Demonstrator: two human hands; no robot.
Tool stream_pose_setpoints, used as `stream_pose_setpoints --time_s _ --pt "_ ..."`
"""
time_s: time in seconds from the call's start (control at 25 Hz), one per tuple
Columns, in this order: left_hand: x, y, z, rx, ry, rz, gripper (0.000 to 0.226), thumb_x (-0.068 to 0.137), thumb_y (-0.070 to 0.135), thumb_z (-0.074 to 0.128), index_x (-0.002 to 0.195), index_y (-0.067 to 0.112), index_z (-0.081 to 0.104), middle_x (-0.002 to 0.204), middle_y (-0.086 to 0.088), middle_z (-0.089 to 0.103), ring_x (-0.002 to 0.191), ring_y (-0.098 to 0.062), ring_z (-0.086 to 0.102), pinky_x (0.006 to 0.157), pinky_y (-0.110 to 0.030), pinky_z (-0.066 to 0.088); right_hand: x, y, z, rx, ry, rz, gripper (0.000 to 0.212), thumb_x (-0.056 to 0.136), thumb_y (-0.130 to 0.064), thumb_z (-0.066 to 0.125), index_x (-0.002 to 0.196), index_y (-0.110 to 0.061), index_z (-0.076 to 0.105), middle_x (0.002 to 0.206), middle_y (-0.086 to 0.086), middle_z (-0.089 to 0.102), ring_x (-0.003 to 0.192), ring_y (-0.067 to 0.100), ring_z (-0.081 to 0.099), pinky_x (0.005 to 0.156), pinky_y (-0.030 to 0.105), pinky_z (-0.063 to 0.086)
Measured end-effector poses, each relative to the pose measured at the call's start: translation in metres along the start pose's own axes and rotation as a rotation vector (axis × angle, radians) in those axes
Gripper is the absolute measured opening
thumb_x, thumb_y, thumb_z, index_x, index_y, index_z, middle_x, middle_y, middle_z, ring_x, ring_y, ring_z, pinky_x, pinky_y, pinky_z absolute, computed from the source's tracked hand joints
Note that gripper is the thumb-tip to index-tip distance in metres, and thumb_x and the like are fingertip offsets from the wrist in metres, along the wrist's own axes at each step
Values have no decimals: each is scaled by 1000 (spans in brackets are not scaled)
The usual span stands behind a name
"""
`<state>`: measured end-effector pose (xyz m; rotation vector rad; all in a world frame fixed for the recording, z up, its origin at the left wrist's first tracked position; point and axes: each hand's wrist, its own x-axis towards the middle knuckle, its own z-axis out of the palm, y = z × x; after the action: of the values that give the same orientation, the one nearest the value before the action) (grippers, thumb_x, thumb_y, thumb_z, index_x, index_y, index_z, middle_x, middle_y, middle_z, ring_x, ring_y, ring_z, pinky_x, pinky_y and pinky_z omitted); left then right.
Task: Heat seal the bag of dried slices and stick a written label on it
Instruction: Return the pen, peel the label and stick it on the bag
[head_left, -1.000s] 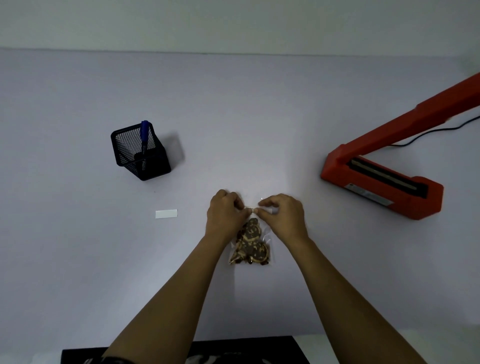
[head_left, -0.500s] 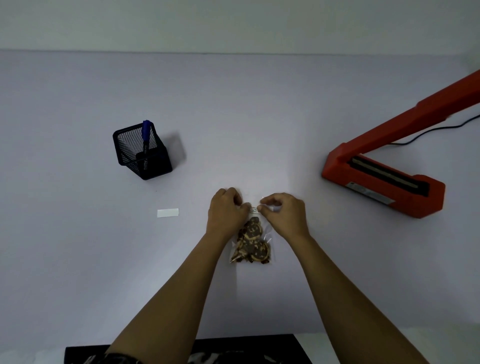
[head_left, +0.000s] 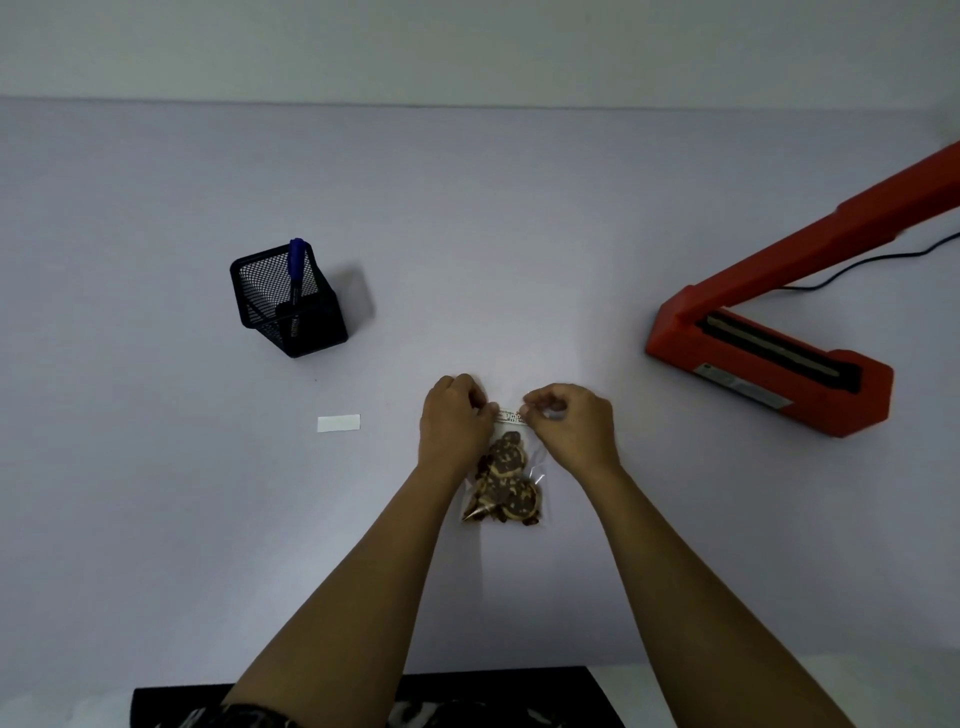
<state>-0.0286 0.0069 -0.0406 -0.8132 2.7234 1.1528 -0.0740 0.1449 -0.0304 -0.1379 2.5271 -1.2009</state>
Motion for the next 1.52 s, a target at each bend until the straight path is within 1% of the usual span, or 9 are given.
stream_pose_setpoints --time_s 0.16,0.32,0.68,0.84,0.92,1.04,1.24,1.4,1.52 --pt "-2 -2 -1 8 14 38 9 83 17 63 80 11 58 84 -2 55 78 -13 47 68 -20 33 0 2 -1 -9 -1 -28 14 78 -6 70 91 -10 73 94 5 72 78 5 58 66 -7 37" --pt "-4 -4 -2 -10 19 74 12 81 19 66 83 8 60 84 0 53 79 -13 47 68 -19 32 0 3 0 -18 1 -30 17 76 -14 73 93 -12 73 93 0 71 77 3 58 66 -5 39" --pt "-6 -3 1 -15 8 76 25 75 25 73 89 11 58 90 2 52 87 -17 51 74 -25 42 -2 4 3 -13 20 -55 21 74 -19 76 93 -12 72 92 0 70 81 6 59 71 3 40" --pt "-16 -2 -12 -129 43 95 21 82 22 68 97 9 64 96 -4 60 85 -12 52 76 -17 38 -15 2 -3 126 25 -25 19 82 -18 68 101 -16 68 103 0 67 88 2 56 74 3 43" --pt "-28 -6 -19 -136 70 79 24 84 20 66 104 9 63 104 -8 62 86 -10 51 77 -16 38 -29 5 -7 207 63 11 25 83 -16 67 107 -20 63 109 -2 62 95 5 55 80 11 46" --pt "-54 -9 -20 -115 48 -40 39 84 30 66 116 9 59 110 -9 59 92 -17 56 81 -25 45 -55 11 -10 240 142 123 33 82 -18 69 112 -22 56 108 -1 53 96 11 54 82 24 48" --pt "-73 -3 -12 -109 -50 -130 52 82 35 67 124 9 52 116 -10 56 101 -24 58 89 -34 48 -88 12 -8 225 14 328 48 81 -27 70 122 -16 49 106 2 55 90 11 55 76 20 43" --pt "-66 -3 -15 -178 -96 -140 52 80 25 70 125 9 51 112 -10 60 100 -22 58 90 -34 48 -95 4 5 294 -38 333 41 81 -13 69 118 -16 54 106 4 60 91 13 59 71 17 48" --pt "-55 -2 -22 -257 -106 -149 47 79 20 71 122 10 54 108 -8 61 90 -14 55 84 -25 47 -87 -5 10 356 -49 316 39 82 -8 66 119 -18 54 108 3 61 89 7 57 68 13 48"
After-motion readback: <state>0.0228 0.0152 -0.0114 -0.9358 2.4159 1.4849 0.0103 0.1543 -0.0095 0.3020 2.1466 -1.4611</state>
